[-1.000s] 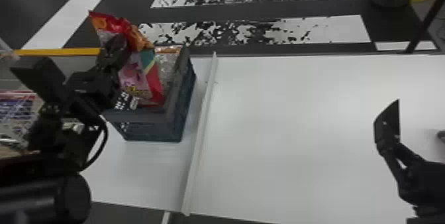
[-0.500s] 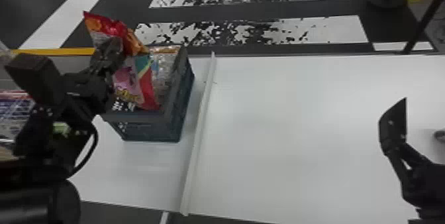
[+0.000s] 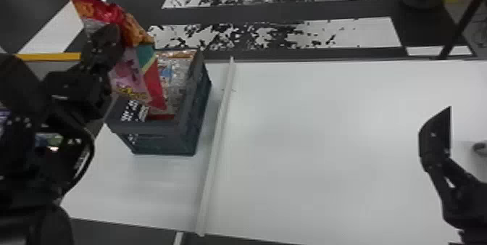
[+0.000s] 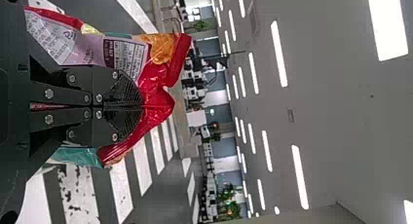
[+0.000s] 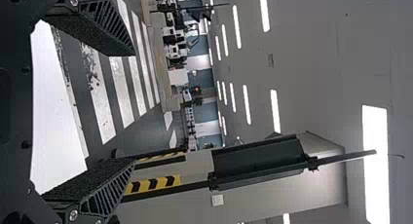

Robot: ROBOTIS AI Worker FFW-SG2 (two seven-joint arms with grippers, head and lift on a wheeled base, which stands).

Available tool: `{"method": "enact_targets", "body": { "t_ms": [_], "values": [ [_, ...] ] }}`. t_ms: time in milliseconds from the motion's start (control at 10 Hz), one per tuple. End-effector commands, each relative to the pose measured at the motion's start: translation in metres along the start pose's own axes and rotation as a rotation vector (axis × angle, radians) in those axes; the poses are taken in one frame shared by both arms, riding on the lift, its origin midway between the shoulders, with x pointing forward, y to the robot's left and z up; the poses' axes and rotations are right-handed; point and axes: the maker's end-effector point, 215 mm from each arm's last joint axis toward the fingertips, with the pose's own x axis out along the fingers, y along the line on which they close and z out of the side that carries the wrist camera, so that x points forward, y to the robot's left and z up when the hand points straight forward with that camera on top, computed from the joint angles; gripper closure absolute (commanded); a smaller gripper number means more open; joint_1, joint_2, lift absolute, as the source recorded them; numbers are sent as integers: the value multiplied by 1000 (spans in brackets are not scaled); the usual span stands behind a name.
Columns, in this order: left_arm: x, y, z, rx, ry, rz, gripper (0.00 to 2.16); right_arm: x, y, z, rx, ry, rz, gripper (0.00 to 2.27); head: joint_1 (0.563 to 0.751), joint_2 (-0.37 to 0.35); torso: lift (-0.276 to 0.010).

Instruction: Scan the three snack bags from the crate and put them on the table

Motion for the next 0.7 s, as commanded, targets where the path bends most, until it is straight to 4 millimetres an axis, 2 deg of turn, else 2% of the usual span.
{"method": "enact_targets", "body": {
  "t_ms": [0,100,200,300,500,600],
  "values": [
    [-7,-2,15,-94,-37,-29,2135,0,-1,5,7,-18,-4,110,695,162,-94],
    [-10,-10,20,-158,-48,-75,2135,-1,0,7,8,-23,-7,110,695,159,-94],
    [-11,-33,23,-225,-53,-160,2135,-1,-1,9,10,-30,-17,110,695,151,-94],
    [-11,-68,25,-276,-55,-261,2135,-1,1,13,11,-40,-17,110,695,130,-94],
    [-8,-152,29,-384,-41,-462,2135,0,1,19,13,-60,-24,110,695,58,-94],
    [-3,-195,18,-407,6,-542,2135,1,-4,25,19,-81,-37,110,695,-4,-94]
  ]
}}
